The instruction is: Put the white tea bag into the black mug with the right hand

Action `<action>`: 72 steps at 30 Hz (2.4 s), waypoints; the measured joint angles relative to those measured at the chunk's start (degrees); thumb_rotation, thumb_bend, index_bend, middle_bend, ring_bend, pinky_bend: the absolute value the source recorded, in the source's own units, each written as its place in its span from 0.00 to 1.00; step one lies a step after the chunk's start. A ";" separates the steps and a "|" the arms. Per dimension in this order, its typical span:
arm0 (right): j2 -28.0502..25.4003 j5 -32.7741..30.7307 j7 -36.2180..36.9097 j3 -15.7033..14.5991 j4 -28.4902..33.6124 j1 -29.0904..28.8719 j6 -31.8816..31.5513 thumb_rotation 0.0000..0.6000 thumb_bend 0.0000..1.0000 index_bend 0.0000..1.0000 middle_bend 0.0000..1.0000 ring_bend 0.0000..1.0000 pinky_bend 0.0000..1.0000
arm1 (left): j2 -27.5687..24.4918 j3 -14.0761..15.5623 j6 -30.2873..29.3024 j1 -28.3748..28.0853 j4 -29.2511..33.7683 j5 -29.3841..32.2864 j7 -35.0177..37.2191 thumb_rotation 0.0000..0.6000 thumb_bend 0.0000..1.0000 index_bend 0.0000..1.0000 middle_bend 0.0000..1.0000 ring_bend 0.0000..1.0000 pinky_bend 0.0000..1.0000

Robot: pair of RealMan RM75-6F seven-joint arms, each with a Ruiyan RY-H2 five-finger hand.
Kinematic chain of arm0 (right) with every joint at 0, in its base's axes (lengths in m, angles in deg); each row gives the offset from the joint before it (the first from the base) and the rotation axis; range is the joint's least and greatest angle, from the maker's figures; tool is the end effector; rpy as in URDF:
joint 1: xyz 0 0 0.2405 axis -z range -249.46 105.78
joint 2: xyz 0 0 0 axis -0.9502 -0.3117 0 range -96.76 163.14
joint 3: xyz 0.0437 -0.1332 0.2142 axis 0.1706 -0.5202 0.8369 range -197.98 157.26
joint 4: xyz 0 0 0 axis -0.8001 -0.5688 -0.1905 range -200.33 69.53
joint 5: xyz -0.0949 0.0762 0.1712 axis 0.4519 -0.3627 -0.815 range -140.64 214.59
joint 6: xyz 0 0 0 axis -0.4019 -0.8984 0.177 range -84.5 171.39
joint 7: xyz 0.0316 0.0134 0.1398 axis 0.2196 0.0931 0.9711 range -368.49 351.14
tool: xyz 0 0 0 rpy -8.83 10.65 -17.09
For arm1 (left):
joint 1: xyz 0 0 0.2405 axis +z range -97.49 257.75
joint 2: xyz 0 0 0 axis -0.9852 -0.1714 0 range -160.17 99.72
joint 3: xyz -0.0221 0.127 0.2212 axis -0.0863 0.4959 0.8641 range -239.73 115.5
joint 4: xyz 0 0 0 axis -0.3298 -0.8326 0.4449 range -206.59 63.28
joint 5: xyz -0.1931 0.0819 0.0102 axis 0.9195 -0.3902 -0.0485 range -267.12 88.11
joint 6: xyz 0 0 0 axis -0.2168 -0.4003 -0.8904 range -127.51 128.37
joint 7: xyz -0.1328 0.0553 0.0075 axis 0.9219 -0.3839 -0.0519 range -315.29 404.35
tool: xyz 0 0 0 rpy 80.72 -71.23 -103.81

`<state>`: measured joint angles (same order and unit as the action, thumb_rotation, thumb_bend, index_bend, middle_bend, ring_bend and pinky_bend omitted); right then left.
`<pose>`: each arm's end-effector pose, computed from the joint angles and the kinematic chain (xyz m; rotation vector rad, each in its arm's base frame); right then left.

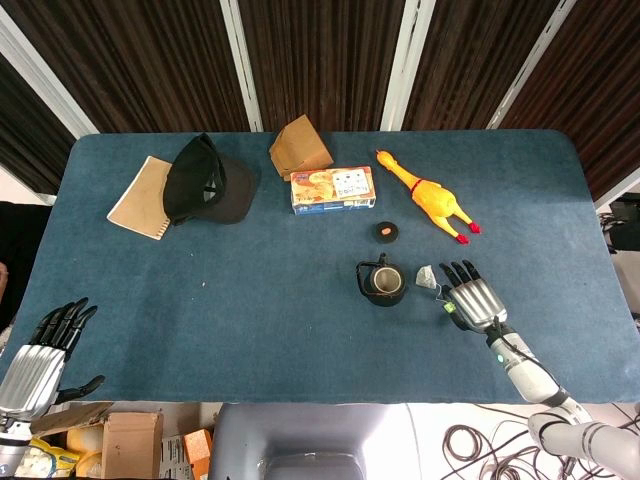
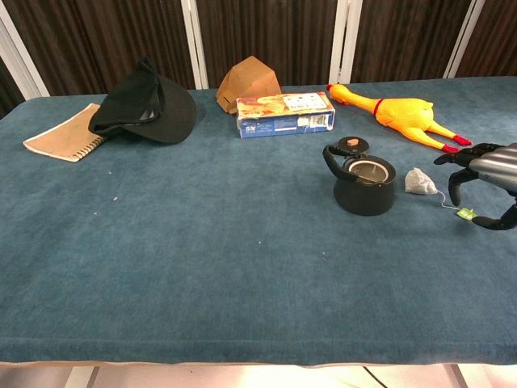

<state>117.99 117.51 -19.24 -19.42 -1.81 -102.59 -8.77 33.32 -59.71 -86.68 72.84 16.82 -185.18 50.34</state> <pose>-0.3075 -0.3184 0.0214 1.9258 -0.7468 0.5086 -0.3016 0.1735 0.1508 -1.5786 -0.8764 -0.9974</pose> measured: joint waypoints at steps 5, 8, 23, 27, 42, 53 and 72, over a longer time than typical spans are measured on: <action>-0.02 -0.06 -0.61 -0.09 -0.12 -0.04 0.14 1.00 0.30 0.46 0.03 0.00 0.01 | -0.05 0.01 0.25 0.01 -0.07 0.20 0.13 1.00 0.03 0.00 0.00 0.00 0.10; 0.19 -0.12 -0.86 -0.17 -0.38 -0.06 0.28 1.00 0.30 0.46 0.03 0.00 0.01 | -0.08 -0.02 -0.15 0.11 -0.07 -0.02 0.19 1.00 0.03 0.00 0.00 0.00 0.10; 1.78 -0.39 -1.01 0.11 -2.12 -0.49 0.63 1.00 0.30 0.51 0.03 0.00 0.01 | -0.23 -0.17 -0.05 0.16 -0.03 0.14 0.38 1.00 0.03 0.00 0.00 0.00 0.10; 1.94 -0.52 -1.24 -0.02 -2.40 -0.49 0.94 1.00 0.30 0.53 0.03 0.00 0.01 | -0.20 -0.18 -0.15 0.21 -0.09 0.07 0.38 1.00 0.03 0.00 0.00 0.00 0.10; 2.02 -1.32 -1.14 0.19 -3.13 -0.27 1.27 1.00 0.30 0.56 0.04 0.00 0.01 | -0.18 -0.27 -0.13 0.20 -0.12 0.06 0.54 1.00 0.03 0.00 0.00 0.00 0.10; 0.53 -0.87 -0.38 0.80 -1.13 0.01 -0.79 1.00 0.30 0.55 0.04 0.00 0.01 | -0.22 -0.30 -0.12 0.17 -0.12 -0.01 0.67 1.00 0.03 0.00 0.00 0.00 0.10; -7.07 0.00 0.06 3.75 10.81 0.87 -7.73 1.00 0.30 0.55 0.04 0.00 0.01 | -0.22 -0.13 -0.02 0.02 -0.12 -0.47 0.84 1.00 0.03 0.00 0.00 0.00 0.10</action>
<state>110.92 117.51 -19.17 -15.67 9.00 -101.72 -16.50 33.10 -59.84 -86.70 72.86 16.70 -185.65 51.18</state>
